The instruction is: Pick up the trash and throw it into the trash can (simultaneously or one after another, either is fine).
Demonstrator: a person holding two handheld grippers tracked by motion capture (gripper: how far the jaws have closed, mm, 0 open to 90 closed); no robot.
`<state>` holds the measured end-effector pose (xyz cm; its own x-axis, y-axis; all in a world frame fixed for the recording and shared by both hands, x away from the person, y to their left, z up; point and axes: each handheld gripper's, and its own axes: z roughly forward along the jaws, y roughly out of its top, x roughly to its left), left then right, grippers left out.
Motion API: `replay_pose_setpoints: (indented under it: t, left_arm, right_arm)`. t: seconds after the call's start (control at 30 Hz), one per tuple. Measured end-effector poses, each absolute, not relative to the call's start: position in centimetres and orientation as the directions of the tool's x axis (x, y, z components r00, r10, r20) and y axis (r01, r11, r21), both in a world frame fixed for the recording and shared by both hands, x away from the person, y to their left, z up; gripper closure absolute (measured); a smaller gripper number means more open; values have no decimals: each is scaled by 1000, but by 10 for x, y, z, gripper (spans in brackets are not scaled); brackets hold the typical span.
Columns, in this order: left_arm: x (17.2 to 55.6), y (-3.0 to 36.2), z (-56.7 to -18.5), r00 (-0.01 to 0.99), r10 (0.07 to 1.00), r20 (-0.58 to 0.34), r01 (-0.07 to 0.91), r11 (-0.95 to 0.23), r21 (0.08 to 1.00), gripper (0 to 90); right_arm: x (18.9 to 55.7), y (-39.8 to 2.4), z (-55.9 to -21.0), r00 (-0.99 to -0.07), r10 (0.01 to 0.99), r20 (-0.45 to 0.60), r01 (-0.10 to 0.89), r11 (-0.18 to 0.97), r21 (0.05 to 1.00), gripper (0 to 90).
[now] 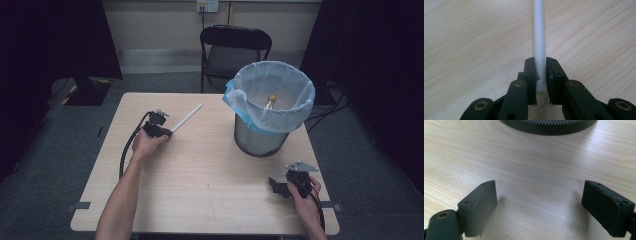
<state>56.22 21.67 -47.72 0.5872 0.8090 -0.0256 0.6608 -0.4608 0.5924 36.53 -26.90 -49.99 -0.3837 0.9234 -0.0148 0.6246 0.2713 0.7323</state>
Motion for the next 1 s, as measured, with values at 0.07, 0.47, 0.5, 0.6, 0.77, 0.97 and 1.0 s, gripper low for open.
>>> replay_pose_setpoints:
  t: [0.07,0.47,0.5,0.6,0.77,0.97,1.0]
  left_arm:
    - [562,216,-478,580,814,-33,665,-449,597,801]
    - [558,219,-480,556,830,-40,662,-413,625,807]
    - [557,219,-481,549,834,-52,665,-398,632,807]
    - [556,220,-482,545,836,-65,667,-385,637,807]
    - [555,219,-480,551,830,-87,663,-371,651,807]
    - [553,218,-474,539,828,-154,660,-301,688,806]
    - [552,217,-471,545,824,-155,650,-297,699,806]
  right_arm:
    - [365,-269,-500,-384,923,-16,624,272,733,120]
    - [365,-269,-500,-384,923,-15,624,272,733,120]
    - [365,-269,-500,-384,923,-16,624,272,733,120]
    - [365,-269,-500,-384,923,-15,624,272,732,120]
    - [365,-269,-500,-384,923,-15,624,272,733,120]
    - [365,-269,-500,-384,923,-15,624,272,733,120]
    - [365,-269,-500,-384,923,-15,624,272,733,120]
